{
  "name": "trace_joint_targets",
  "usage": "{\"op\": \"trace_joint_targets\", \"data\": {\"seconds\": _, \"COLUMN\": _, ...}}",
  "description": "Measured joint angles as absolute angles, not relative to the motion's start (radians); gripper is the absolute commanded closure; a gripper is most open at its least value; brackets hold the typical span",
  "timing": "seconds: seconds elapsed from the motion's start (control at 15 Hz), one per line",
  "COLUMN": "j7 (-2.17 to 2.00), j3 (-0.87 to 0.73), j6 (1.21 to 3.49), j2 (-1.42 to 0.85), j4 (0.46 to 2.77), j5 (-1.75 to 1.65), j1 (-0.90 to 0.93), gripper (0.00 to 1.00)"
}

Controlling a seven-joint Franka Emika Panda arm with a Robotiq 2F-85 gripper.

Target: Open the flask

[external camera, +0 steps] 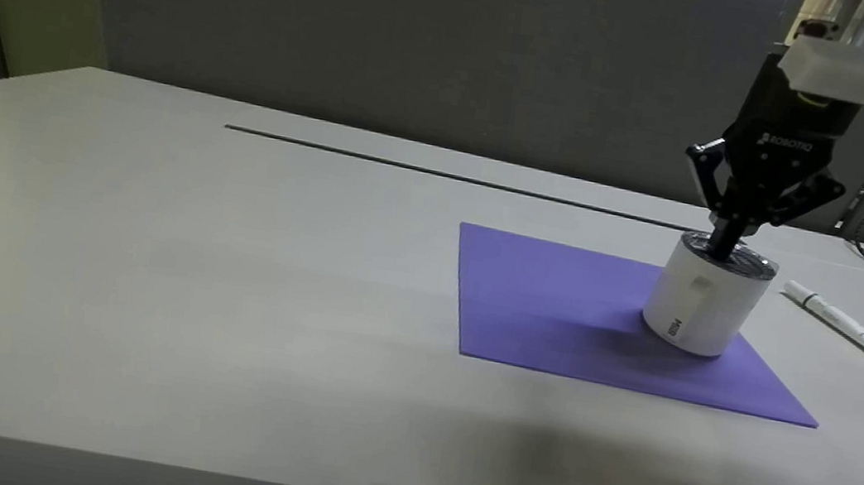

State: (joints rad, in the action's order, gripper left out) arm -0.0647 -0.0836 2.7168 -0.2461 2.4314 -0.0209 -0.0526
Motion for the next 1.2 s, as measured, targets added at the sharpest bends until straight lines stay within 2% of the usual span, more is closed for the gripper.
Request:
{"op": "trace_joint_targets", "data": {"seconds": 0.53, "j7": -0.078, "j3": -0.104, "j6": 2.709, "j2": -0.249, "j4": 2.426, "j5": -0.062, "j1": -0.041, "gripper": 1.00}}
{"op": "trace_joint_targets", "data": {"seconds": 0.93, "j7": -0.051, "j3": -0.085, "j6": 2.668, "j2": -0.227, "j4": 2.400, "j5": 0.040, "j1": -0.055, "gripper": 1.00}}
{"op": "trace_joint_targets", "data": {"seconds": 1.0, "j7": -0.043, "j3": -0.083, "j6": 2.633, "j2": -0.206, "j4": 2.387, "j5": 0.052, "j1": -0.058, "gripper": 0.74}}
{"op": "trace_joint_targets", "data": {"seconds": 1.07, "j7": -0.035, "j3": -0.083, "j6": 2.593, "j2": -0.179, "j4": 2.374, "j5": 0.058, "j1": -0.061, "gripper": 0.74}}
{"op": "trace_joint_targets", "data": {"seconds": 1.2, "j7": -0.033, "j3": -0.086, "j6": 2.496, "j2": -0.122, "j4": 2.351, "j5": 0.049, "j1": -0.065, "gripper": 0.60}}
